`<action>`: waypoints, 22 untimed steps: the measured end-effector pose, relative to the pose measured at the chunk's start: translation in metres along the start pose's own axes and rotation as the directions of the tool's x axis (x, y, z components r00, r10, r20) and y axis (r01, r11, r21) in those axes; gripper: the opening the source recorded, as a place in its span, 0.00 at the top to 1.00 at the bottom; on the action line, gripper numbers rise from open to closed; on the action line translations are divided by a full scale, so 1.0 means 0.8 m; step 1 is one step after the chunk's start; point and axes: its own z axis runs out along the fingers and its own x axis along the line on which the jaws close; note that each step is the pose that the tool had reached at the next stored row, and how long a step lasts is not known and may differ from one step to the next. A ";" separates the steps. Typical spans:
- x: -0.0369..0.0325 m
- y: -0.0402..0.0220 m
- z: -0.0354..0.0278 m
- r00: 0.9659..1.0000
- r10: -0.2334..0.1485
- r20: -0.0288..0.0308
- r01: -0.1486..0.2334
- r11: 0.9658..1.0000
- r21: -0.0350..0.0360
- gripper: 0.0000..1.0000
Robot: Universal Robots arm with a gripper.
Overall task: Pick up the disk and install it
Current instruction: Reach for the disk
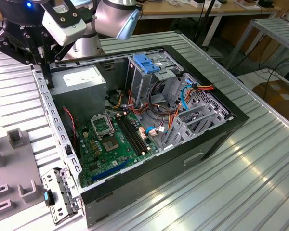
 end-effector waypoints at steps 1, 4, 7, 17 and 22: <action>0.0014 -0.0001 0.0000 1.000 0.000 0.000 0.000 1.000 0.000 0.89; 0.0055 -0.0004 0.0000 1.000 0.000 0.000 0.000 1.000 0.000 0.89; 0.0098 -0.0007 -0.0001 1.000 0.000 -0.001 0.000 1.000 0.000 0.89; 0.0231 -0.0017 -0.0003 1.000 0.000 -0.002 0.000 1.000 0.000 0.89; 0.0300 -0.0023 -0.0003 1.000 0.000 -0.002 0.000 1.000 0.000 0.89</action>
